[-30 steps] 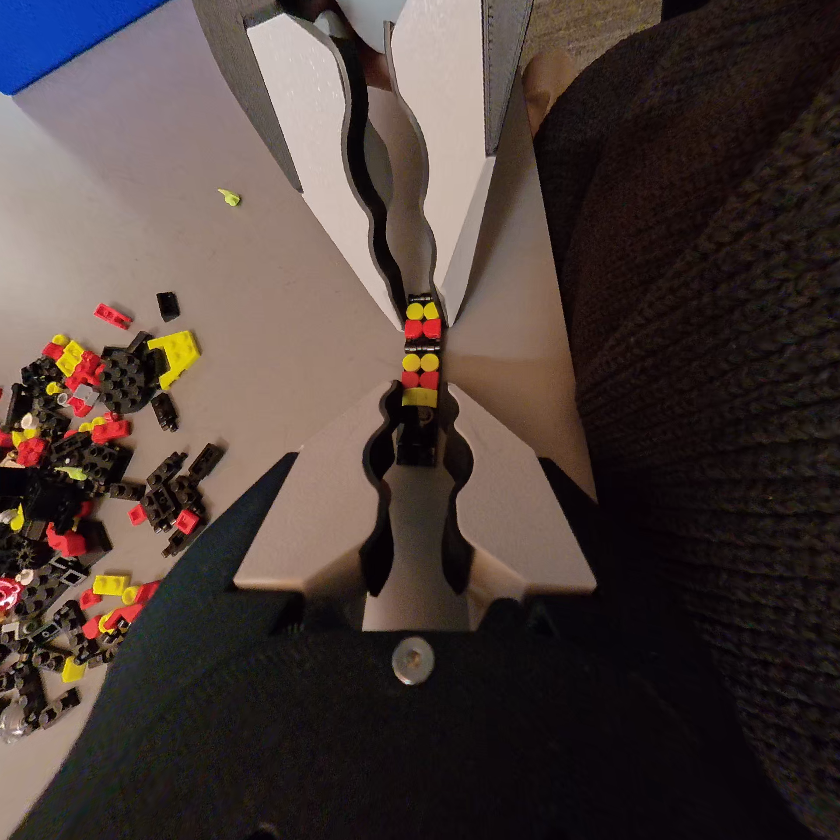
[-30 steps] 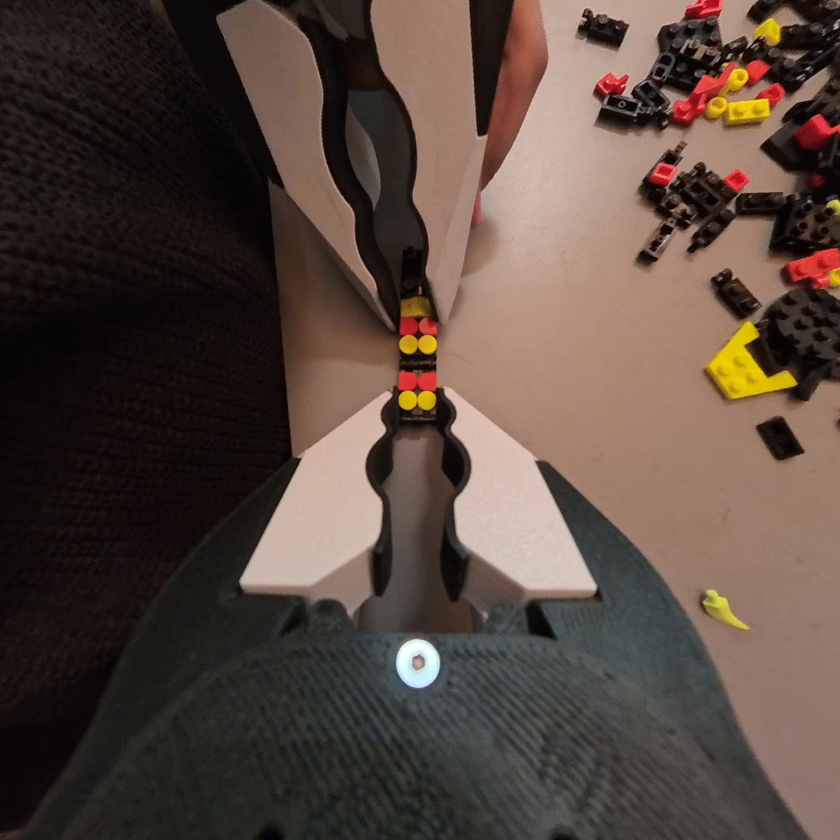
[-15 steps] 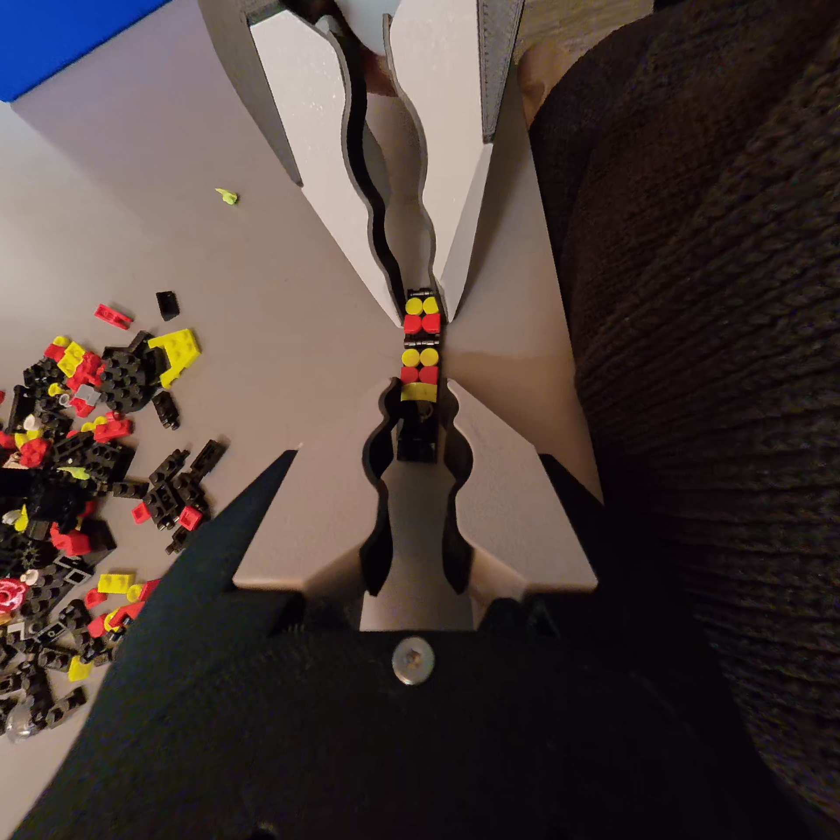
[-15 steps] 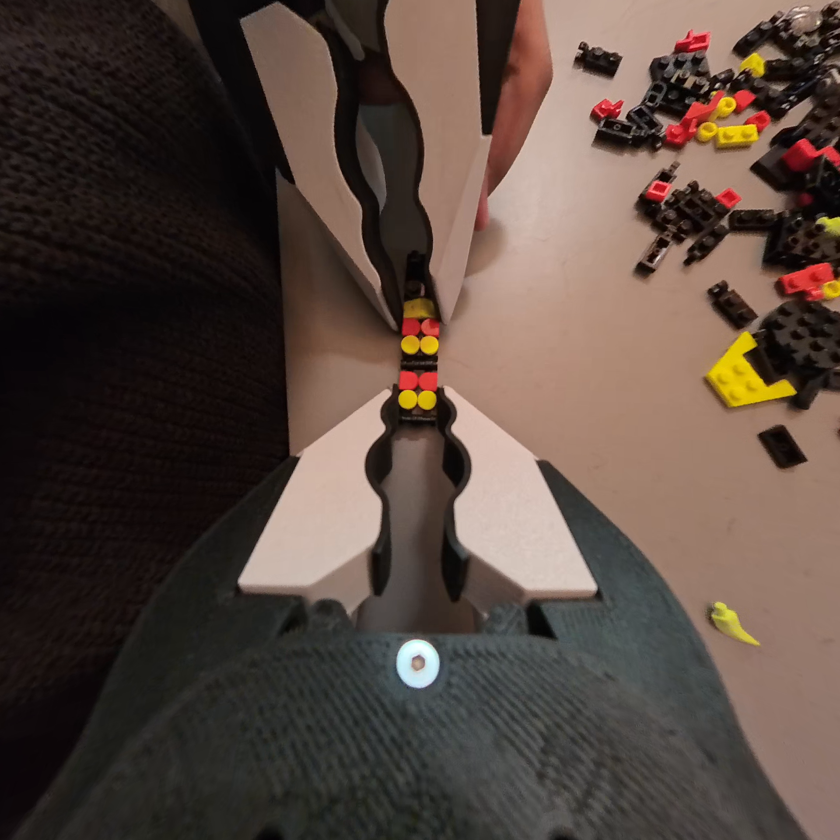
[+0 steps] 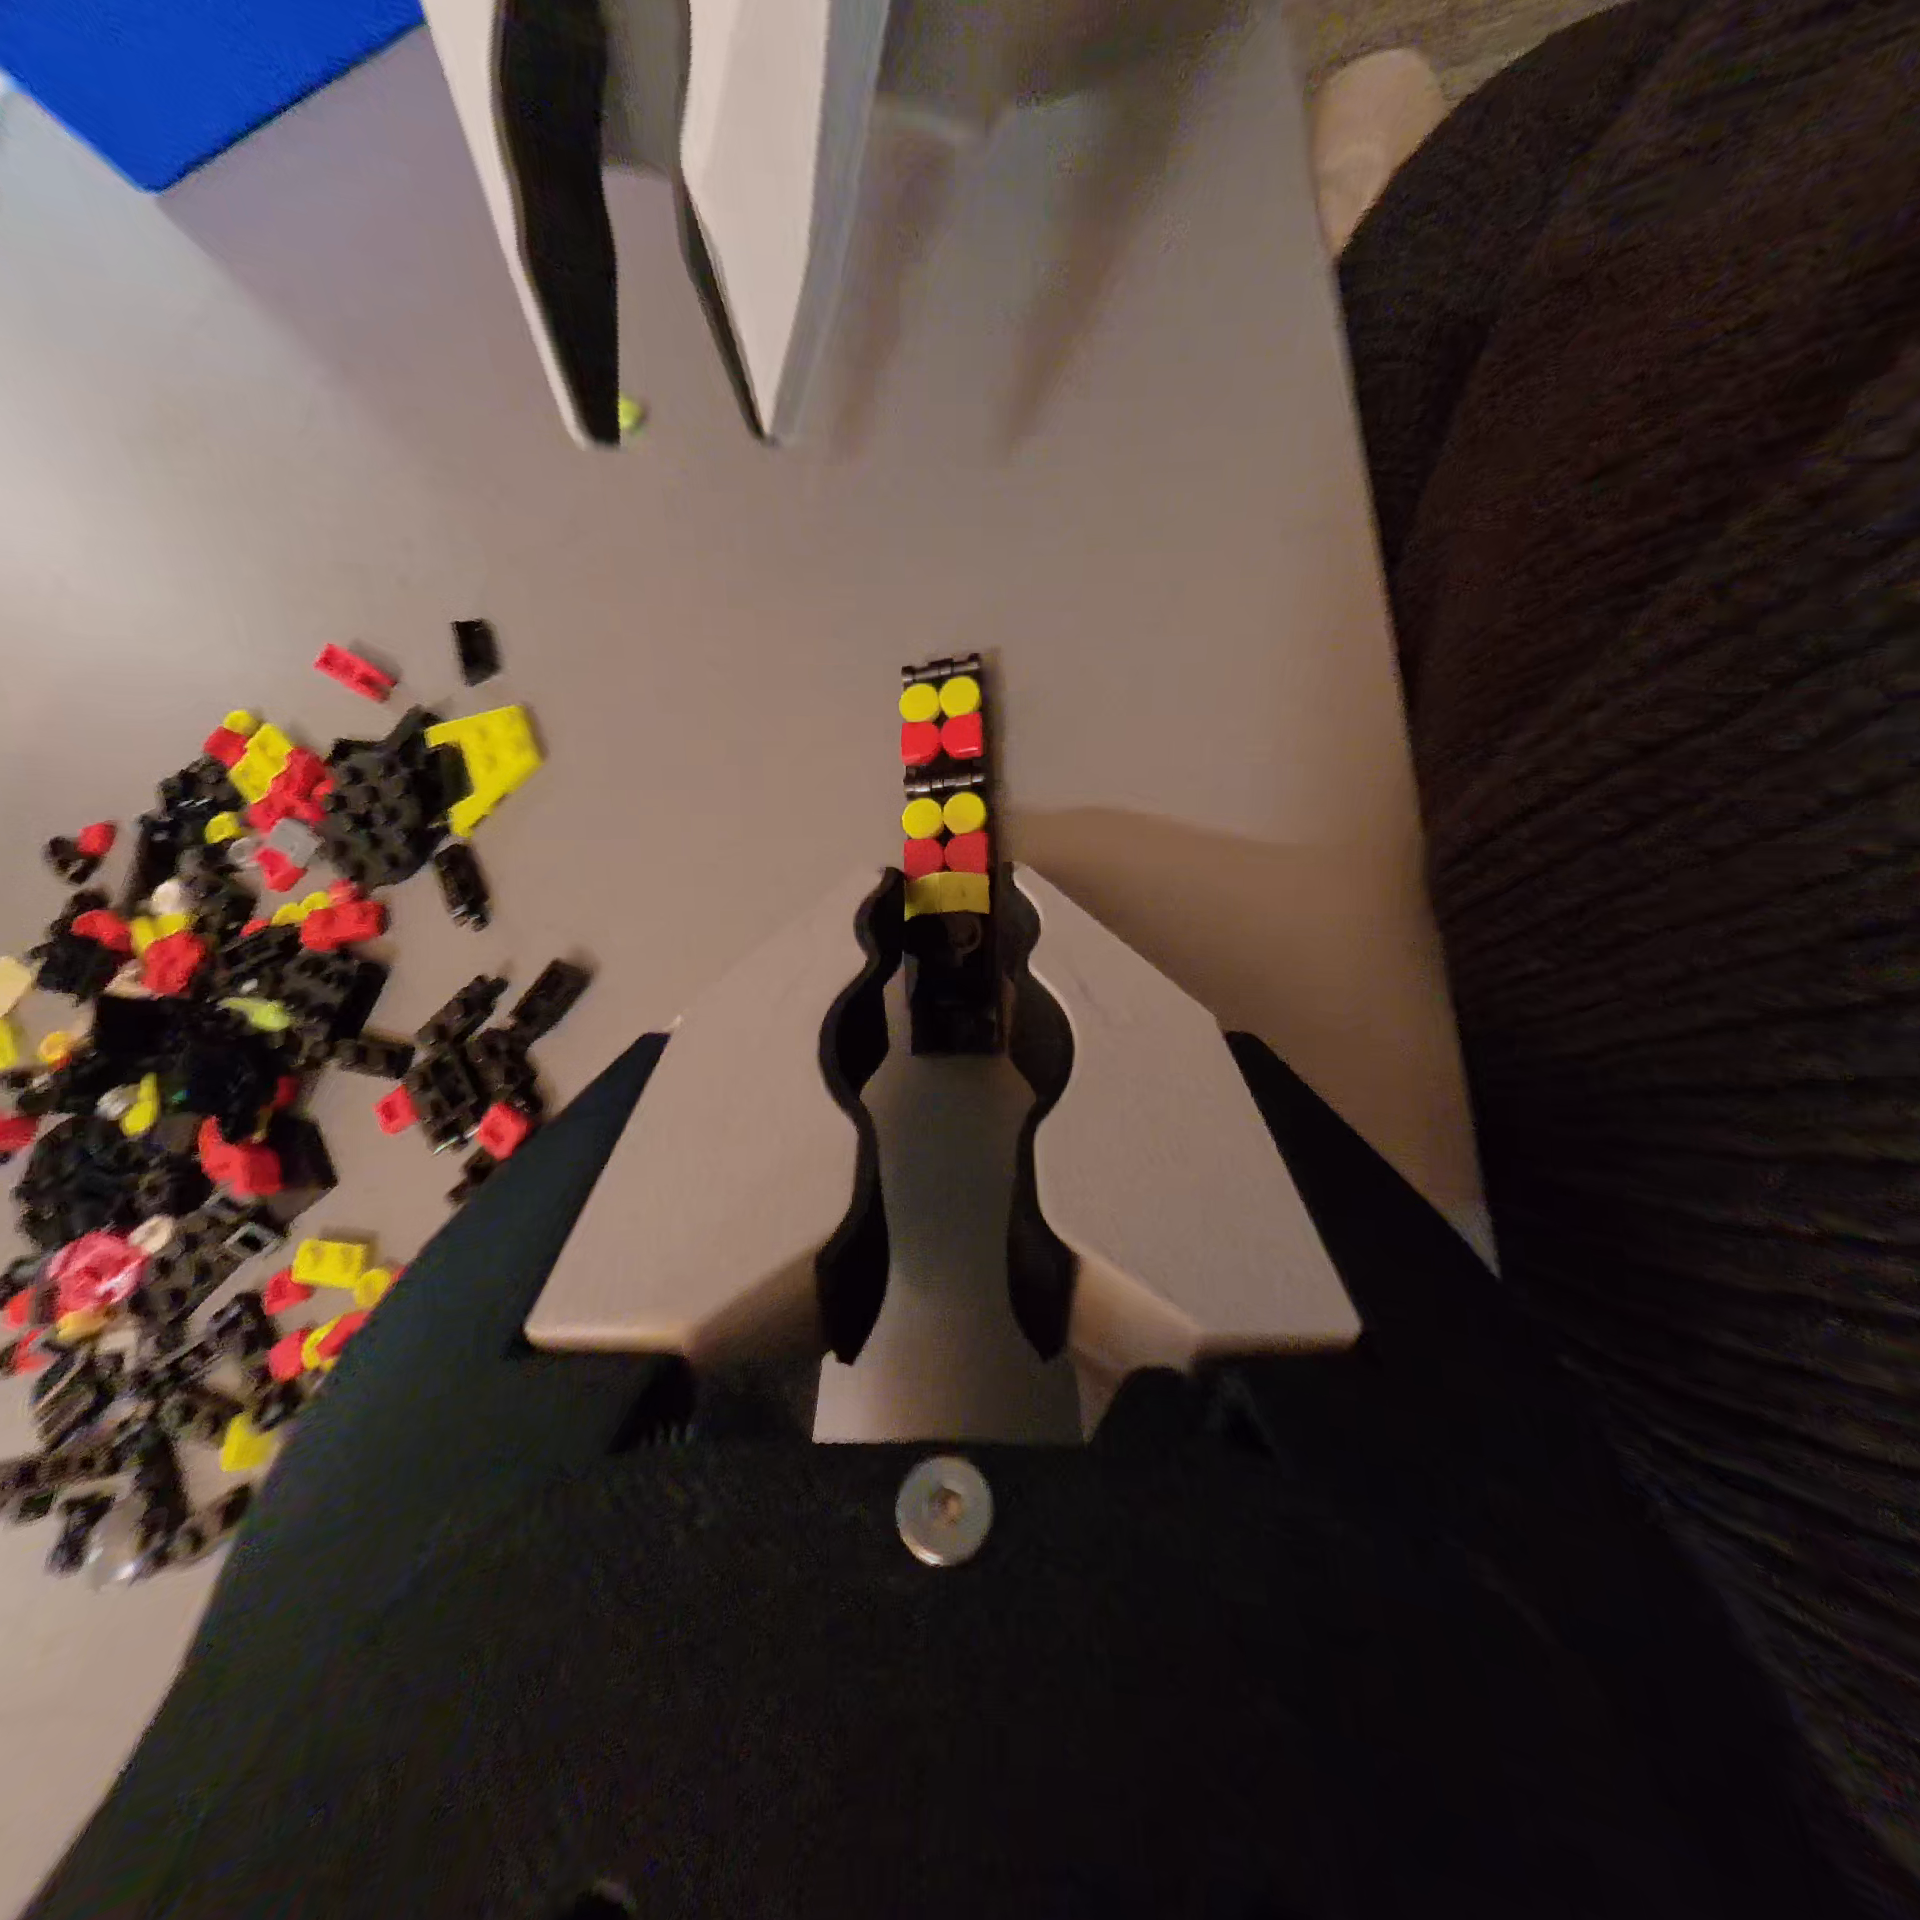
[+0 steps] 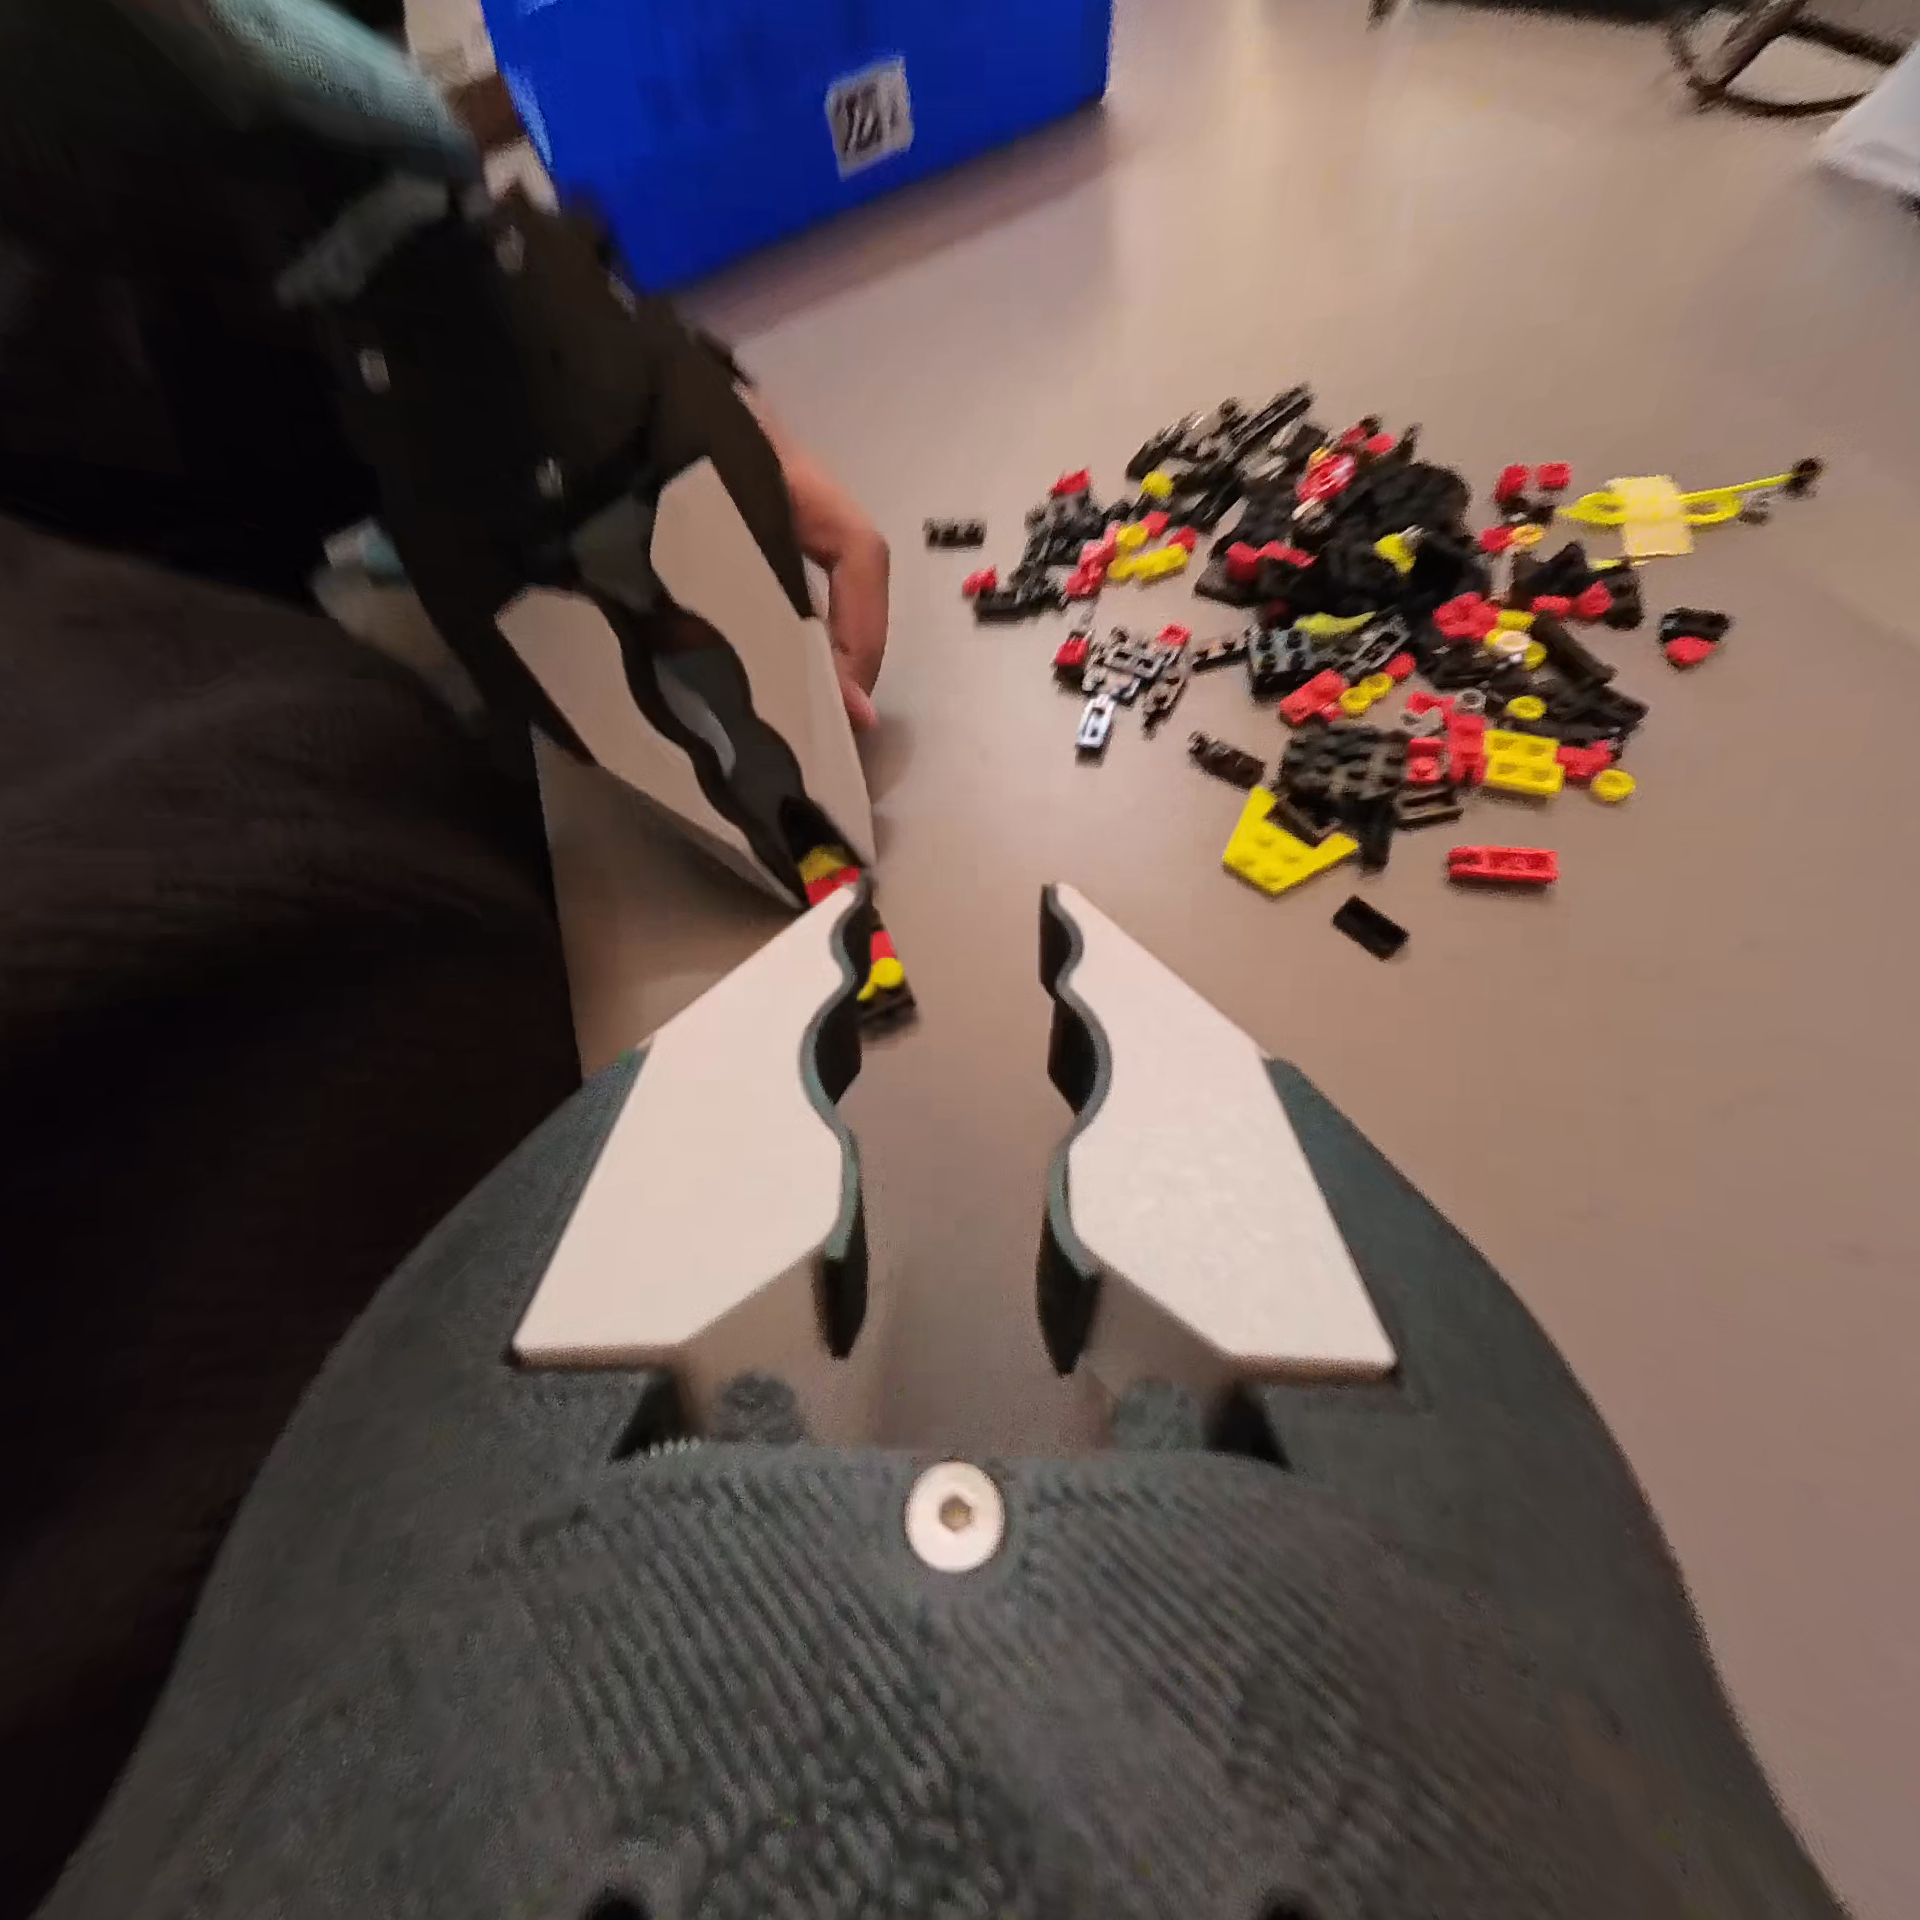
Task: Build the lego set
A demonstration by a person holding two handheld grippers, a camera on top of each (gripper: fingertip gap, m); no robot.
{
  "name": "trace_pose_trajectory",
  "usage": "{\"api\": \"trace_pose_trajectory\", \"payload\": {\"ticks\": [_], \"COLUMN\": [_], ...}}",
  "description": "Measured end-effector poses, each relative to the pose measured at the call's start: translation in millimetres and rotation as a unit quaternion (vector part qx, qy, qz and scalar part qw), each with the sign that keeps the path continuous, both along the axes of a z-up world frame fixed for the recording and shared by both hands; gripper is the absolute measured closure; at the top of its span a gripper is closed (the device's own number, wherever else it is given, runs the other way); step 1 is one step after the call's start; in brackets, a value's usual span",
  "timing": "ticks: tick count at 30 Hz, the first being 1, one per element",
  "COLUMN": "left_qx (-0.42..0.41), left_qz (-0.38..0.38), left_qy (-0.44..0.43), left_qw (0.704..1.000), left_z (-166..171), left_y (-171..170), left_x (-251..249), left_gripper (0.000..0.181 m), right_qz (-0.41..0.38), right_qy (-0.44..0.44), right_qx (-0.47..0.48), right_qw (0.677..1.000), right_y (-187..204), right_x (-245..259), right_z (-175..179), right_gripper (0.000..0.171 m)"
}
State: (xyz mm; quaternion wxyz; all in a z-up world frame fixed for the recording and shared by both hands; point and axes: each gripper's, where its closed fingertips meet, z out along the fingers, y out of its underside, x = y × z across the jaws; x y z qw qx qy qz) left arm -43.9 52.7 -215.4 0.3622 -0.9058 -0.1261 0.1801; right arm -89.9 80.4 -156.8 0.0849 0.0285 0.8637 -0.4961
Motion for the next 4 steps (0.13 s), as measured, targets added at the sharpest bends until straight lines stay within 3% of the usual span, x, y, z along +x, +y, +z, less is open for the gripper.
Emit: {"api": "trace_pose_trajectory", "payload": {"ticks": [4], "left_qx": [-0.014], "left_qz": [0.067], "left_qy": [0.027], "left_qw": [0.997], "left_z": [1], "left_y": [-15], "left_x": [-25], "left_gripper": [0.166], "right_qz": [-0.044], "right_qy": [-0.036], "right_qx": [-0.018], "right_qw": [0.998], "right_y": [2], "right_x": [-16], "right_z": [5], "right_gripper": [0.143]}}
